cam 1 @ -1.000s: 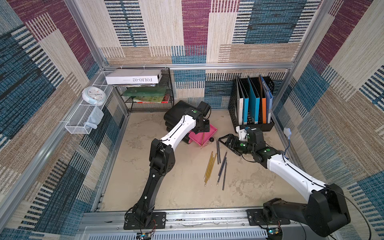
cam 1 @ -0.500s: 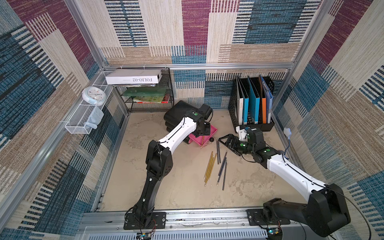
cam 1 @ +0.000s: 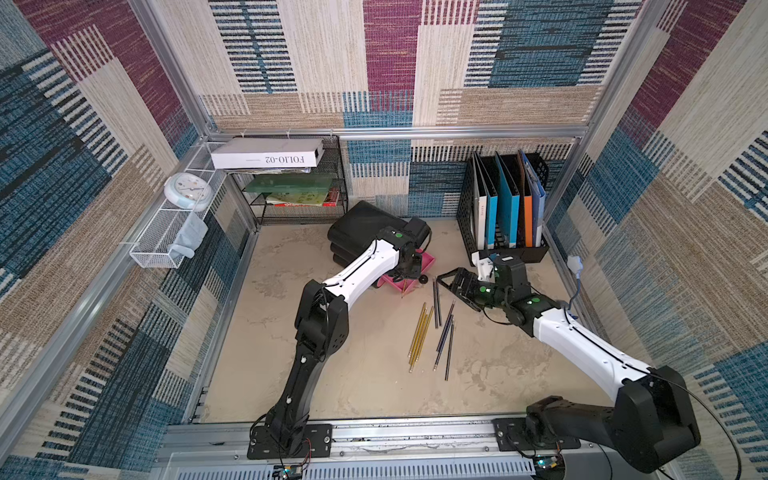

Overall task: Please place the pencils in the drawer according to their color
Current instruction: Adjust the pencil in the drawer.

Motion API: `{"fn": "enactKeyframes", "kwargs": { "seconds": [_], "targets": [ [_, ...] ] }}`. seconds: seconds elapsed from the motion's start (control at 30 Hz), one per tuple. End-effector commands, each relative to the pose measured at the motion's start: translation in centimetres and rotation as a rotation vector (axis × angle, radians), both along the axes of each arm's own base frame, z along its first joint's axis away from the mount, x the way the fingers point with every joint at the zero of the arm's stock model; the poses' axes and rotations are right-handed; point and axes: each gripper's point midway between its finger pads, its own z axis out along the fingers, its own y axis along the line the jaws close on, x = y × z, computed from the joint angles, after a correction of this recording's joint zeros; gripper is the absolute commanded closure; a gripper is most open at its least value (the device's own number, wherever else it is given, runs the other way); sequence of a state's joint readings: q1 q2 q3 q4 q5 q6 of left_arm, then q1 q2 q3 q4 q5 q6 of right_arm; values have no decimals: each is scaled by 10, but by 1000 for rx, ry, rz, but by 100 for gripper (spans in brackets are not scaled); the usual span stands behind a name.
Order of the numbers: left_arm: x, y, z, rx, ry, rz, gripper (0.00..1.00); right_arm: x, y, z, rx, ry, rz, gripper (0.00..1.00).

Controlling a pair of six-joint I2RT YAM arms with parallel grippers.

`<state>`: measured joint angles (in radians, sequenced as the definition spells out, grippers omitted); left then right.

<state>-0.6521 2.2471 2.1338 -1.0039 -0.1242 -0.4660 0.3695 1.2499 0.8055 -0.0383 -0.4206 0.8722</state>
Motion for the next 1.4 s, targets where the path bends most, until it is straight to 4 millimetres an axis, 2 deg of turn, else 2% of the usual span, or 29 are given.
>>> {"fn": "enactKeyframes", "kwargs": {
  "seconds": [0.0,0.2,0.67,1.03,1.27,1.3,1.37],
  "targets": [
    [1,2,-3,30,-9,-6,58,2,1,4,3,-20,5,1],
    [-1,0,-11,40,3,-11,66,3,2,4,4,-20,6,1],
    [4,-6,-14,23,2,8,100,3,1,5,2,-22,5,1],
    [19,-4,-4,0,-44,100,100,3,1,4,2,-20,5,1],
    [28,0,-7,-10,-50,148,100,2,1,4,2,-19,7,1],
    [28,0,-8,-9,-47,148,99,2,1,4,2,-20,7,1],
    [28,0,-11,-6,-41,144,80,2,1,5,3,-22,7,1]
  ]
}}
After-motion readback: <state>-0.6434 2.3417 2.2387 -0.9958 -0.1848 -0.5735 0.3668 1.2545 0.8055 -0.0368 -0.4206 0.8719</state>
